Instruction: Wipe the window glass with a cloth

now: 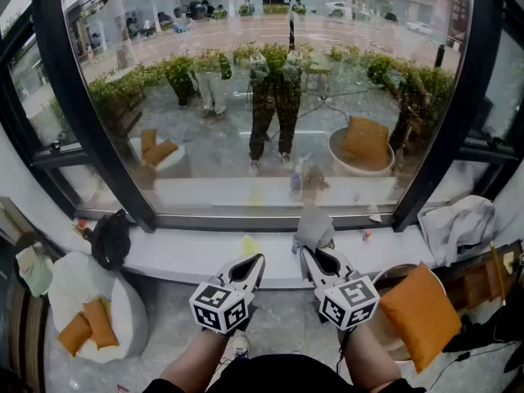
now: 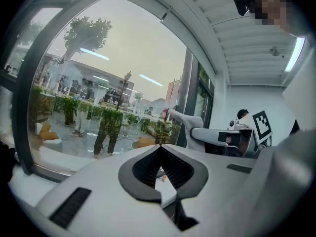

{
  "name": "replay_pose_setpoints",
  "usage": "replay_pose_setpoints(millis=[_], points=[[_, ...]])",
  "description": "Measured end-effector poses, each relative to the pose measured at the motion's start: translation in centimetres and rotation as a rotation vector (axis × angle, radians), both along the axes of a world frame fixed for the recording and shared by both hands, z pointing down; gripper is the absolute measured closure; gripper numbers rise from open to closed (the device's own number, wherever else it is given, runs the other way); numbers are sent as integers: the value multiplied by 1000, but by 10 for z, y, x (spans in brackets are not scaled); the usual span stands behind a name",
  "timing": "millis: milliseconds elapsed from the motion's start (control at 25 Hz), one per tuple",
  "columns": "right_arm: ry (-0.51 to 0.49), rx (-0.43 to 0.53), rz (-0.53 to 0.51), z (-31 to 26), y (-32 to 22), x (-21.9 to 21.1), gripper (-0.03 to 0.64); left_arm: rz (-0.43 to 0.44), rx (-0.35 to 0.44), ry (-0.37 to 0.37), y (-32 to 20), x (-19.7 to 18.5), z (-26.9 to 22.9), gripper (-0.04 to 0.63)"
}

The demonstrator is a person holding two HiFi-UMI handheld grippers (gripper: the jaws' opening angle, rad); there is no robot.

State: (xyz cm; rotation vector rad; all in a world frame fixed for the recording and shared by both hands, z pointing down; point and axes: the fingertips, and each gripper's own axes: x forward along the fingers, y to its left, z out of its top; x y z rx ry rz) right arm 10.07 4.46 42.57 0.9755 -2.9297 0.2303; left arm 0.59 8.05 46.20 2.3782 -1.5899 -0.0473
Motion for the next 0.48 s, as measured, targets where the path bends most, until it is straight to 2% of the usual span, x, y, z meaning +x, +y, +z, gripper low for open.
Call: replay_pose_setpoints(millis=[480], points=[[-21, 1, 15, -1, -3, 6, 577, -2, -1, 2, -1, 4, 1, 597]])
